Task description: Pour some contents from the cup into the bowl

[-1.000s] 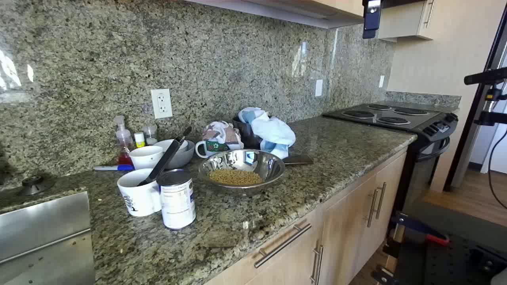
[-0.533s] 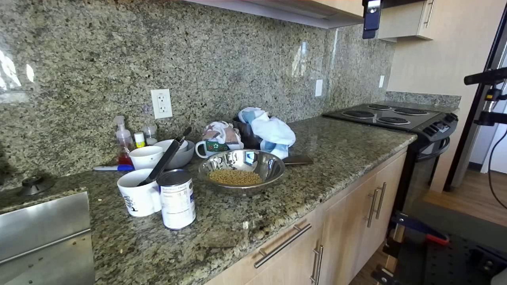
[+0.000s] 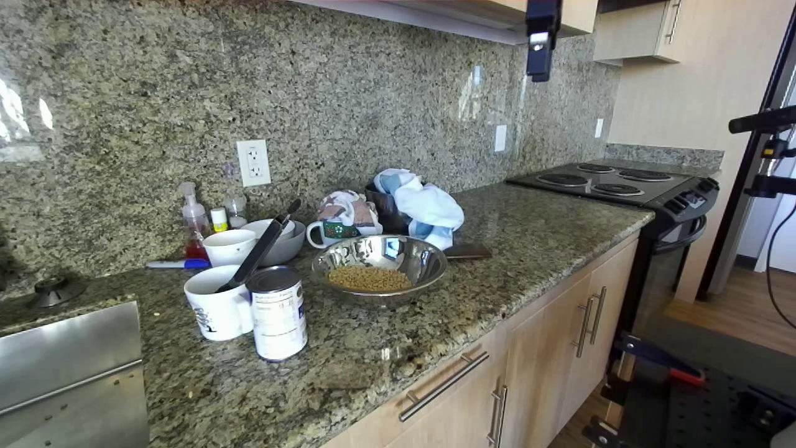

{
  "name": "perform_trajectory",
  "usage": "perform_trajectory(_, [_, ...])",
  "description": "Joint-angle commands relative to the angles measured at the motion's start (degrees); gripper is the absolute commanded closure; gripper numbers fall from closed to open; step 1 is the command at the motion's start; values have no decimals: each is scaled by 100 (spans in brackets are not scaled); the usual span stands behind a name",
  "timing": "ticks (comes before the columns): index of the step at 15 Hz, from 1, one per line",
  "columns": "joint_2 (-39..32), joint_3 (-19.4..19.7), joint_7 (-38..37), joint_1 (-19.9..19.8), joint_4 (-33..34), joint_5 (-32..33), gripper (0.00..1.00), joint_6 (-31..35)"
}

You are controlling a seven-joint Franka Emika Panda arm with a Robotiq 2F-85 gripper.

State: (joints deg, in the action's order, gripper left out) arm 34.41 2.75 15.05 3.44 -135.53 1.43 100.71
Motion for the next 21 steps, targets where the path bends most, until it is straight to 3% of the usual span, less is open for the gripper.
perform_trajectory(1, [-1181,-68,-109,126,495,-223,0,789])
perform_trajectory(10, [-3757,-435,-367,187,2422,-595,0,1804])
perform_trajectory(16, [-4762,-783,-1001,336,3427,-461,0,2141])
perform_trajectory(21, [-5331,-858,-1646,499,3812,-454,0,2582])
